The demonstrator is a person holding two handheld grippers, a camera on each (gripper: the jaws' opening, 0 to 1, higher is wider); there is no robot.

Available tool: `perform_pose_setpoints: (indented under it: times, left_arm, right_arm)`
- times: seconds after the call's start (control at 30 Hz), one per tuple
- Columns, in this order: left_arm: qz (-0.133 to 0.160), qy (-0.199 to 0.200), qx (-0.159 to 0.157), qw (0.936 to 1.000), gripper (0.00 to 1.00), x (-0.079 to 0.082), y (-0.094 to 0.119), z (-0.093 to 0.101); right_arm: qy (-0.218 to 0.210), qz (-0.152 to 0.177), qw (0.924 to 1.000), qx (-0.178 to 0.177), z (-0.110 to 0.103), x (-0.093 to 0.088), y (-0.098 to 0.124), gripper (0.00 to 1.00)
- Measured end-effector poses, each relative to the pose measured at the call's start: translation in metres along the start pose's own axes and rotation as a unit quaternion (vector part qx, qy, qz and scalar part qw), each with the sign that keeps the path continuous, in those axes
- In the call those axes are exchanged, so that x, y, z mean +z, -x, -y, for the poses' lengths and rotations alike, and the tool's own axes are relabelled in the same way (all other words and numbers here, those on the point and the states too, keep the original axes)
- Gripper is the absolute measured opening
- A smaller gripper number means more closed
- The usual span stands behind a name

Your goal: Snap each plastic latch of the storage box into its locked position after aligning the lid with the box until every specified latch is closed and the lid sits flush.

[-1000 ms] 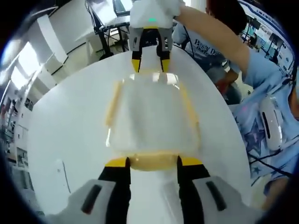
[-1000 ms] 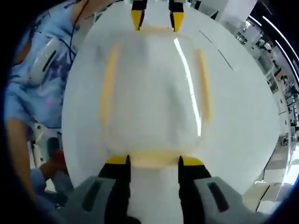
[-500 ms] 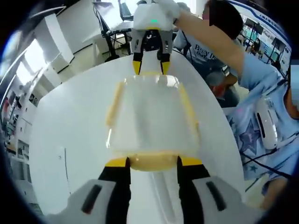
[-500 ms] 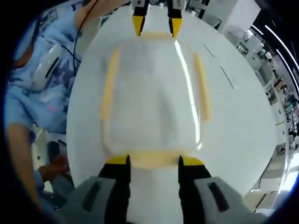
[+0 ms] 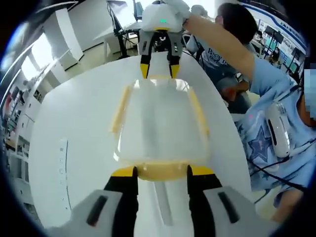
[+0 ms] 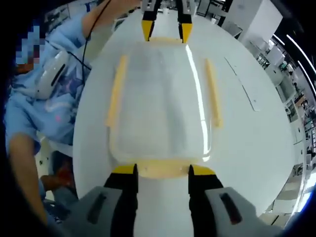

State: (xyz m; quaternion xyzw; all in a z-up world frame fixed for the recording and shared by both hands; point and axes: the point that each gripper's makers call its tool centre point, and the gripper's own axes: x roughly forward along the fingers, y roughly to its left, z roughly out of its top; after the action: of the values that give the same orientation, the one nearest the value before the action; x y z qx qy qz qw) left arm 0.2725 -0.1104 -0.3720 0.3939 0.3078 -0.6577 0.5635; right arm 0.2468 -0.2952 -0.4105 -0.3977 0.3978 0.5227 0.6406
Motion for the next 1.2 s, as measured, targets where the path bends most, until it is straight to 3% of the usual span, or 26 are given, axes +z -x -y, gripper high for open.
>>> perform_pose_setpoints:
  times: [0.57, 1.2]
  left_arm:
    - [-0.001, 0.036, 0.008, 0.9993, 0.38, -0.037, 0.024, 0.015]
    - [0.014, 0.056, 0.012, 0.9983, 0.38, -0.060, 0.046, 0.027]
  right_arm:
    - [0.030, -0.005, 0.9994, 0.017, -0.002, 0.041, -0.013, 0.39]
    - [0.051, -0.003, 0.9985, 0.019, -0.010, 0.075, -0.013, 0.39]
